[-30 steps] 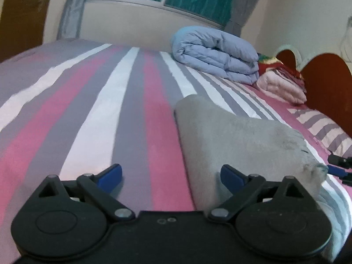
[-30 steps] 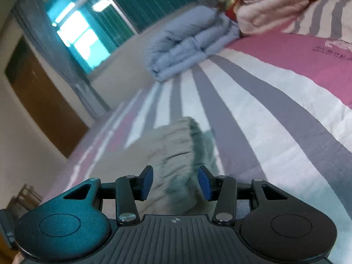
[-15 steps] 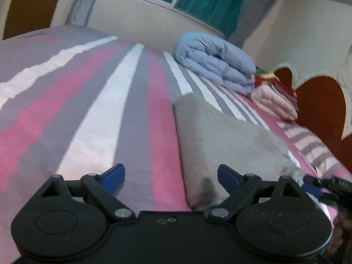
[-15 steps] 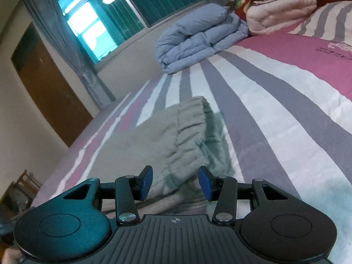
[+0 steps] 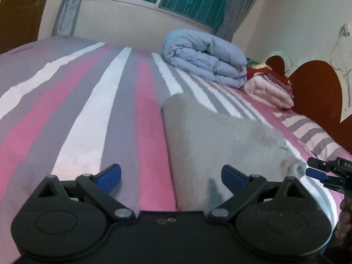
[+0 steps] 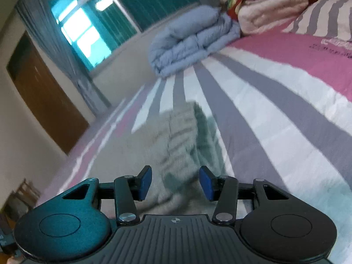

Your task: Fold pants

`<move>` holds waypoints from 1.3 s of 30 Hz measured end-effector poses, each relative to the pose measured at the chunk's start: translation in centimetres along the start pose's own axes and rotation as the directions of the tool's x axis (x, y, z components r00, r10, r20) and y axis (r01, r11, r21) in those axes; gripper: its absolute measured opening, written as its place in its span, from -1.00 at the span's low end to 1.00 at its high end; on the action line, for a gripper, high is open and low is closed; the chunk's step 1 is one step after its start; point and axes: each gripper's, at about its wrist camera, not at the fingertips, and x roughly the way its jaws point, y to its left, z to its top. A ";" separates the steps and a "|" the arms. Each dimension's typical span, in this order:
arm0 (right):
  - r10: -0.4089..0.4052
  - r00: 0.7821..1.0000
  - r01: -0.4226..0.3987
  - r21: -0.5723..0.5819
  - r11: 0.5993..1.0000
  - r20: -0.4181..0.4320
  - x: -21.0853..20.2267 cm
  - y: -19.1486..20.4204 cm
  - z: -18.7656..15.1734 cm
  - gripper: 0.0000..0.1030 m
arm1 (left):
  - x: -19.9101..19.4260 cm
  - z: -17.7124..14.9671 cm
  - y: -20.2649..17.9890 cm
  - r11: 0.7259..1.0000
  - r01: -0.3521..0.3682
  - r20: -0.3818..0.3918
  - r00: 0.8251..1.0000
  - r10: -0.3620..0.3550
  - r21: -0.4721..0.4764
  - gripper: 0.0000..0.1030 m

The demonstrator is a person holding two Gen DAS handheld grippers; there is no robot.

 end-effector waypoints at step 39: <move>0.259 0.944 -0.164 0.389 0.906 -0.206 5.9 -10.9 5.4 0.64 | 8.3 3.0 1.2 0.991 0.105 -0.224 0.971 -0.085 0.079 0.78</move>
